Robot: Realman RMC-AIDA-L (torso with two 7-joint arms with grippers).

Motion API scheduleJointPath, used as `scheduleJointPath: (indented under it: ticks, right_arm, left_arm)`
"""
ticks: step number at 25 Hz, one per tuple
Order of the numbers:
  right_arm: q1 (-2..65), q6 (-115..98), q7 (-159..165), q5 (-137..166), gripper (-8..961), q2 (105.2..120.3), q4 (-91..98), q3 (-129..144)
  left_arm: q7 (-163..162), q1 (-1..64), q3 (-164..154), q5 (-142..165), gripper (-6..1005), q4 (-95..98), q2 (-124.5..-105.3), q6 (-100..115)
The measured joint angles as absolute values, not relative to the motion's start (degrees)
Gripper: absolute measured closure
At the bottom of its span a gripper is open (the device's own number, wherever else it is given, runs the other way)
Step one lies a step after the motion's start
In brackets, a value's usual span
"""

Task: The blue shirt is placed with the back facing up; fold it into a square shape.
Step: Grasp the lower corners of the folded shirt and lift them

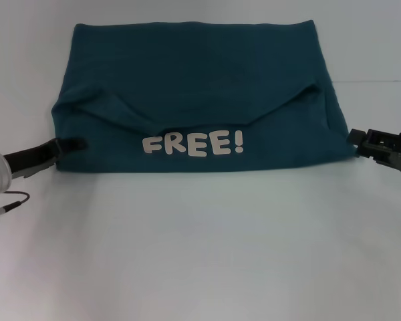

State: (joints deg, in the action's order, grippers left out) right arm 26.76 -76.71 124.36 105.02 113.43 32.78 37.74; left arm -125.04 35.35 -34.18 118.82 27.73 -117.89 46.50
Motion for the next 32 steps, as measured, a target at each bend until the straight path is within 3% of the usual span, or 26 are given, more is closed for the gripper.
scheduleJointPath:
  ticks: [8,16,19,24,28,32]
  right_arm:
    - [26.9,-76.8,124.7,105.5,396,112.68,32.7,38.1]
    - [27.3,-77.1,126.4,106.7,396,111.49,32.9,38.5]
    - [28.8,-77.0,129.0,110.1,397,109.76,33.1,38.6]
    - [33.0,-75.5,132.0,117.0,390,106.55,33.3,38.2]
    - [35.8,-72.9,133.4,119.5,347,105.63,33.4,38.4]
    - [38.8,-69.5,136.6,125.9,263,105.73,33.4,38.5]
  left_arm:
    - [-125.7,34.8,-34.6,120.2,416,29.0,-117.94,47.1]
    - [-125.7,35.0,-35.4,120.2,741,29.2,-117.95,47.3]
    - [-125.7,35.2,-35.3,120.2,877,29.6,-117.95,47.6]
    - [-125.9,36.0,-35.3,120.0,995,30.6,-117.73,47.8]
    - [-125.9,36.6,-35.3,119.9,995,30.9,-117.56,47.9]
    - [-125.9,37.3,-35.3,119.8,995,31.4,-117.52,47.9]
